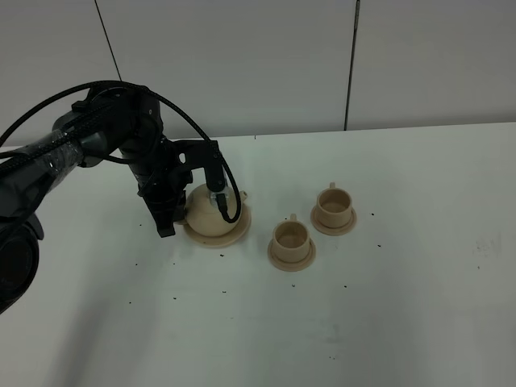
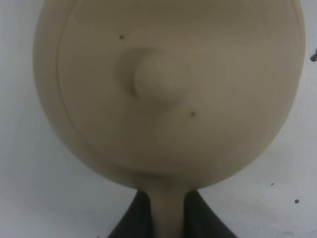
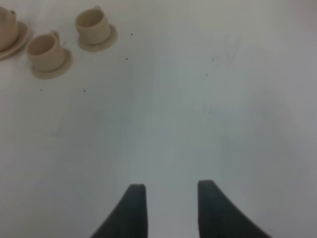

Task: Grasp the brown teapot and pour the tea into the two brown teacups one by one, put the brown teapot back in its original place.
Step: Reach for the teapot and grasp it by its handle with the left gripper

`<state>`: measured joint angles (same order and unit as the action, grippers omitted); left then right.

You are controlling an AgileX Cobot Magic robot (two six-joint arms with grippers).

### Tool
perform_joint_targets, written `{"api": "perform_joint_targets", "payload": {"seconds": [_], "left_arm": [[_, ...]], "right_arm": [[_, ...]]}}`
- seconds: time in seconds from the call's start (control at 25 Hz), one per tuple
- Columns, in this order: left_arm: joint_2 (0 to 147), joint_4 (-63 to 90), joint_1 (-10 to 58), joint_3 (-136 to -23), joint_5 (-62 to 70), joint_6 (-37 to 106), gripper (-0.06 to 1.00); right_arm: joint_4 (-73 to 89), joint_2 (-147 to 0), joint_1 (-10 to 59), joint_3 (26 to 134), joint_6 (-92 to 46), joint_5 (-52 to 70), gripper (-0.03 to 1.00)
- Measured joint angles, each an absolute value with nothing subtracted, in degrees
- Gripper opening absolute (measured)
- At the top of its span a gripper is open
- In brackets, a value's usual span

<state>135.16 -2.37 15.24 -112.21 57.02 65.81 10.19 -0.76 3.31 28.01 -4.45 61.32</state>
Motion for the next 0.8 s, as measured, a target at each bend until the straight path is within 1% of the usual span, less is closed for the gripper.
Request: {"api": "perform_joint_targets", "payload": {"seconds": [0.36,0.6,0.8], "left_arm": [[135.16,-1.65,15.19,-112.73,57.16,65.81,0.17],[135.16,0.00,15.19,-115.63,59.80,65.93,0.17],[135.16,0.00,15.19,-115.78,60.83,65.93,0.17]], "right_arm": [[10.19,-0.76,3.31,28.01,-4.45,61.32,0.24],[10.19,-0.76,3.31,28.01,-4.45,61.32,0.24],[10.19,-0.76,3.31,28.01,-4.45,61.32,0.24]]}}
